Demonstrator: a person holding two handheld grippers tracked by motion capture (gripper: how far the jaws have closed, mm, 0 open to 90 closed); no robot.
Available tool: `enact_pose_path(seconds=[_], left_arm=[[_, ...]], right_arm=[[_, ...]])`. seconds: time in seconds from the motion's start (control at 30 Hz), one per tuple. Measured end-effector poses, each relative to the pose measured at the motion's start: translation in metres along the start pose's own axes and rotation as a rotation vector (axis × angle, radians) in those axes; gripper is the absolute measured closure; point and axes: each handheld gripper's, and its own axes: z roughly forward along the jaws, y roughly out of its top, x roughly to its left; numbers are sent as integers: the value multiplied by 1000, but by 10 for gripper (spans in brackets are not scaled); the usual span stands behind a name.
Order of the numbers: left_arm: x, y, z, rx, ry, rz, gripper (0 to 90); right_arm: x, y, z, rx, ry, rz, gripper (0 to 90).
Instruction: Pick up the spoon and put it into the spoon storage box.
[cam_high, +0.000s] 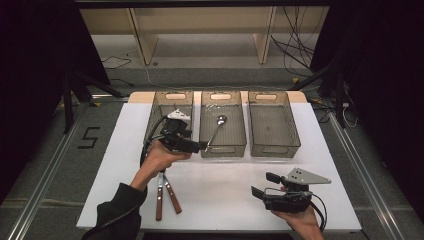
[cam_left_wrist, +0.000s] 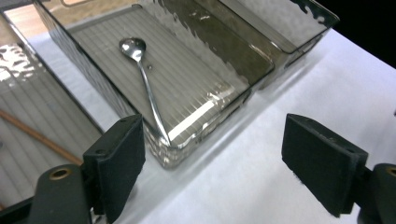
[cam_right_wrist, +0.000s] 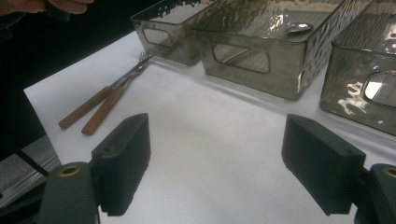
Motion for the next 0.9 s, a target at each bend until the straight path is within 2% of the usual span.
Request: enact_pose_path(seconds=[0.2,0.6,0.77,0.9], left_arm=[[0,-19,-7,23,1,6,200],[-1,-49,-27,41,55,-1,192],[-3,-59,-33,44,54,-4,192],[-7,-70,-35,56,33,4,186]], right_arm=[[0,0,0,1,-1,-1,246],[1,0,1,5,0,-2,246],[2,0,1,4,0,-4,246],[1,0,1,3,1,-6,246]])
